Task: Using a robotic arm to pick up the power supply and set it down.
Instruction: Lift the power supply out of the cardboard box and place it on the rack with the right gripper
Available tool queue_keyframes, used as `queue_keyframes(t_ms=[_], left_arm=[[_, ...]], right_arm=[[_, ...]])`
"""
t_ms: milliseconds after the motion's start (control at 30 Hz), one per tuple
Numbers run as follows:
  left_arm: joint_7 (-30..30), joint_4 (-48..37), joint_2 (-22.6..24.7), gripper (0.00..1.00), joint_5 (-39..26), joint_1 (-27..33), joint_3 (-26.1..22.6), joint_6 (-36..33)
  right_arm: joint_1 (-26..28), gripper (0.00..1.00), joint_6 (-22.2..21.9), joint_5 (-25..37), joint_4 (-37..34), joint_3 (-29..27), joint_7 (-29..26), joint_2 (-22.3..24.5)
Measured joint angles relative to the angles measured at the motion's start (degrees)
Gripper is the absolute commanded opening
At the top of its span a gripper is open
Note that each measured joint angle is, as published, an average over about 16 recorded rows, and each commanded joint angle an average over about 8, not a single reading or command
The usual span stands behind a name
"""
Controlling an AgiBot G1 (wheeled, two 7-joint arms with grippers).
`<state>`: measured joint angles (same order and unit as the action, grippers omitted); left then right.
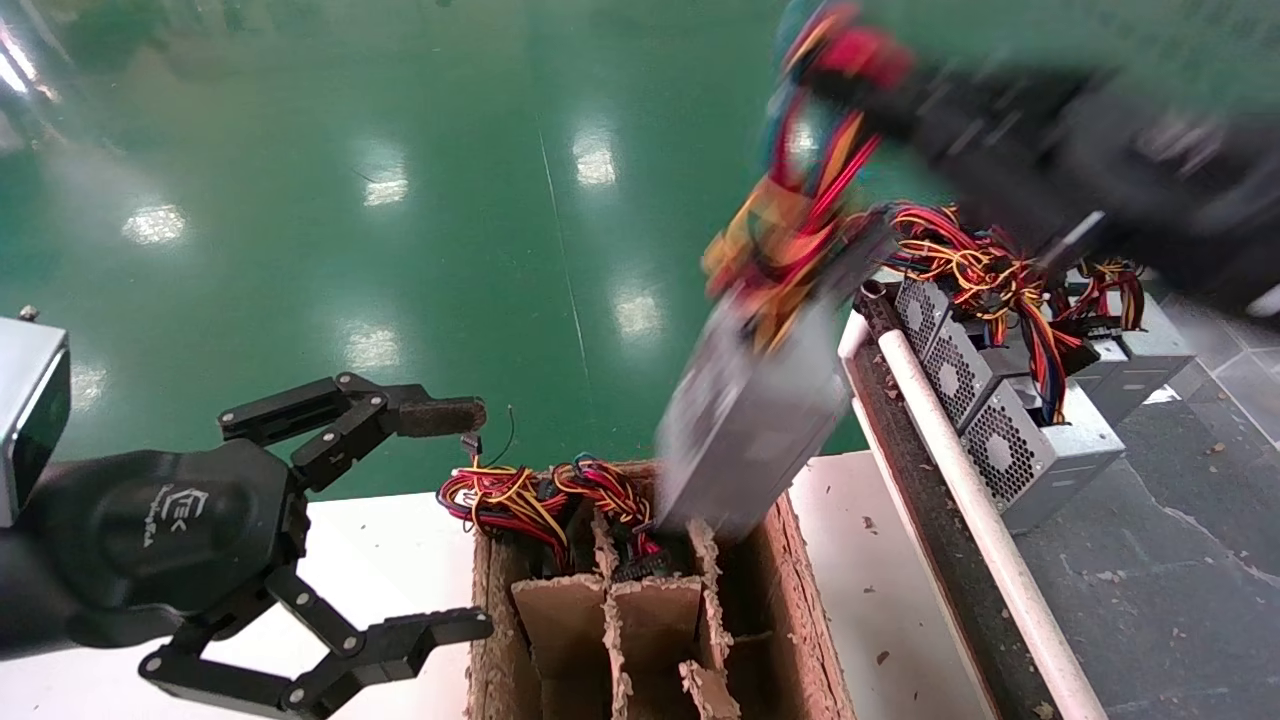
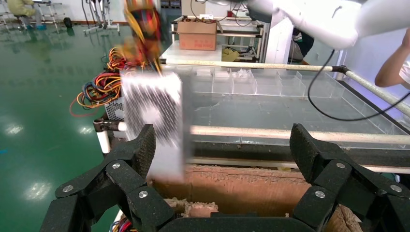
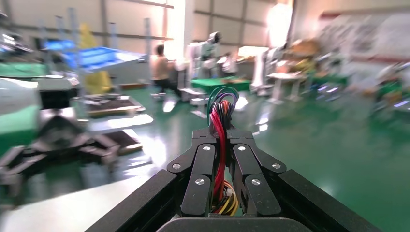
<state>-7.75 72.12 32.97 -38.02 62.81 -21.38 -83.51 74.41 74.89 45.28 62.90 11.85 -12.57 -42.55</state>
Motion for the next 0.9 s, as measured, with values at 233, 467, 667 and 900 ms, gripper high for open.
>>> queue_keyframes(t_ms=[233, 467, 667, 900], left_arm=[[0.0, 0.0, 0.0, 1.0, 0.0, 0.0, 0.0, 0.0], [0.0, 0.0, 0.0, 1.0, 0.0, 0.0, 0.0, 0.0], [0.0, 0.0, 0.0, 1.0, 0.0, 0.0, 0.0, 0.0], [0.0, 0.0, 0.0, 1.0, 0.0, 0.0, 0.0, 0.0]], right_arm=[[8.6, 0.0, 0.7, 1.9, -7.8, -2.1, 1.9, 5.5], [17.5, 0.0, 2.1, 6.1, -18.6, -2.2, 5.3, 10.7], [23.3, 0.0, 4.6, 10.7, -26.5, -1.2, 8.8, 15.6], [26.7, 0.0, 9.7, 16.0, -32.8, 1.2, 12.2, 21.0]])
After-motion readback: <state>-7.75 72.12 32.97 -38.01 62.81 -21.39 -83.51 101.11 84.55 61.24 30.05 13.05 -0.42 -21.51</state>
